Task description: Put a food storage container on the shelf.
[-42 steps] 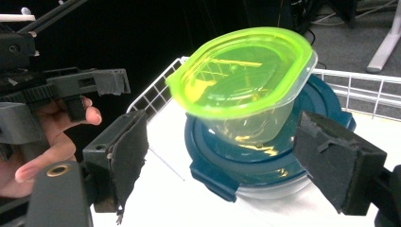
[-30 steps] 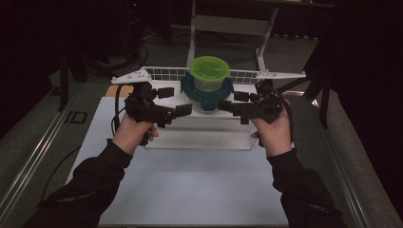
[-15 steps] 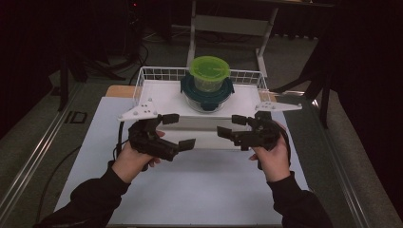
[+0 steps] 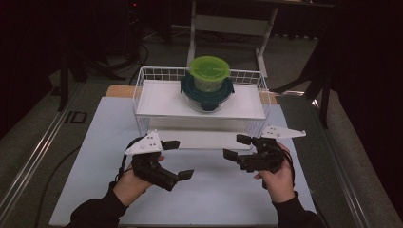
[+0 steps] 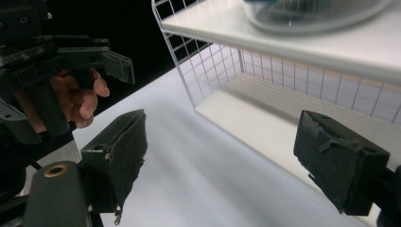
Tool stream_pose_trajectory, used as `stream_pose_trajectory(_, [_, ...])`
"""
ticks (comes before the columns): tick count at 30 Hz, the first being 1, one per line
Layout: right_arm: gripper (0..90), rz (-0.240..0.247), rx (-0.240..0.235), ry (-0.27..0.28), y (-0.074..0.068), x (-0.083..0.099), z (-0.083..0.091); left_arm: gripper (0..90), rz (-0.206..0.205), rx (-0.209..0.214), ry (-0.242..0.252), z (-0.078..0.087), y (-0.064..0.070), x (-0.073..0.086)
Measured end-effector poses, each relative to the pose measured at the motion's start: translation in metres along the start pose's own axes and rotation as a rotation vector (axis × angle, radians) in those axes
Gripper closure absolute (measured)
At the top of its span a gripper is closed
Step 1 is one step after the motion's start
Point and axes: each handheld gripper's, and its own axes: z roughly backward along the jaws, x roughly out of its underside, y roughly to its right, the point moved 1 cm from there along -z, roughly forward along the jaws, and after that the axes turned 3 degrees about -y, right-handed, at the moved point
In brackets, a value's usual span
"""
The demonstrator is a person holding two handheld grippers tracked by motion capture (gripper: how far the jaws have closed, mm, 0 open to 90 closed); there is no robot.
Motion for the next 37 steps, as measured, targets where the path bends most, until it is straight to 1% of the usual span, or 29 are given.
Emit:
stream_pose_trajectory(1, [17.4,-0.003,-0.001,-0.004,0.002,0.005,0.000,0.0,0.005,0.002,-0.005,-0.001,0.000,0.004])
stream_pose_trajectory(3, [17.4,-0.010,-0.002,-0.014,0.005,0.015,-0.001,0.0,0.003,0.002,-0.008,-0.003,0.001,0.011])
stream_pose_trajectory(6, [17.5,-0.023,0.001,-0.022,0.010,0.032,-0.002,0.0,-0.015,-0.008,-0.030,-0.008,0.004,0.022])
stream_pose_trajectory(8, [17.5,-0.030,0.003,-0.018,0.012,0.040,-0.001,0.0,-0.024,-0.001,-0.054,-0.012,0.007,0.031])
stream_pose_trajectory(10, [17.5,-0.030,0.009,-0.027,0.014,0.049,-0.001,0.0,-0.024,0.010,-0.071,-0.017,0.010,0.041])
stream_pose_trajectory(12, [17.5,-0.029,0.013,-0.041,0.016,0.058,-0.002,0.0,-0.011,0.022,-0.079,-0.020,0.011,0.049])
stream_pose_trajectory(14, [17.5,-0.030,0.018,-0.050,0.017,0.067,-0.004,0.0,-0.001,0.026,-0.082,-0.023,0.012,0.057])
stream_pose_trajectory(16, [17.6,-0.039,0.021,-0.057,0.019,0.076,-0.006,0.0,0.021,0.041,-0.084,-0.026,0.012,0.065])
stream_pose_trajectory(18, [17.6,-0.040,0.024,-0.051,0.020,0.084,-0.006,0.0,0.039,0.051,-0.085,-0.028,0.013,0.071])
stream_pose_trajectory(20, [17.9,-0.044,0.031,-0.054,0.021,0.092,-0.006,0.0,0.032,0.044,-0.080,-0.029,0.014,0.076])
stream_pose_trajectory(21, [17.9,-0.033,0.036,-0.039,0.021,0.096,-0.005,0.0,0.031,0.041,-0.076,-0.029,0.014,0.078])
stream_pose_trajectory(22, [17.9,-0.023,0.040,-0.037,0.021,0.098,-0.005,0.1,0.029,0.036,-0.070,-0.029,0.014,0.081])
stream_pose_trajectory(24, [17.9,-0.023,0.052,-0.050,0.022,0.103,-0.004,0.1,0.023,0.028,-0.080,-0.030,0.014,0.088])
stream_pose_trajectory(25, [17.9,-0.026,0.052,-0.053,0.022,0.105,-0.003,0.1,0.027,0.024,-0.078,-0.030,0.013,0.091])
stream_pose_trajectory(27, [17.8,-0.020,0.072,-0.071,0.024,0.110,-0.004,0.1,0.031,0.016,-0.079,-0.029,0.012,0.096])
stream_pose_trajectory(30, [17.7,-0.025,0.079,-0.082,0.026,0.114,-0.006,0.1,0.035,0.001,-0.081,-0.028,0.010,0.100])
stream_pose_trajectory(33, [17.2,-0.007,0.084,-0.086,0.027,0.116,-0.007,0.0,0.041,-0.010,-0.078,-0.028,0.007,0.103])
stream_pose_trajectory(35, [17.1,0.000,0.093,-0.091,0.027,0.117,-0.007,0.1,0.045,-0.008,-0.081,-0.029,0.006,0.104])
stream_pose_trajectory(37, [17.1,-0.002,0.090,-0.094,0.028,0.118,-0.008,0.1,0.036,-0.004,-0.082,-0.030,0.006,0.105])
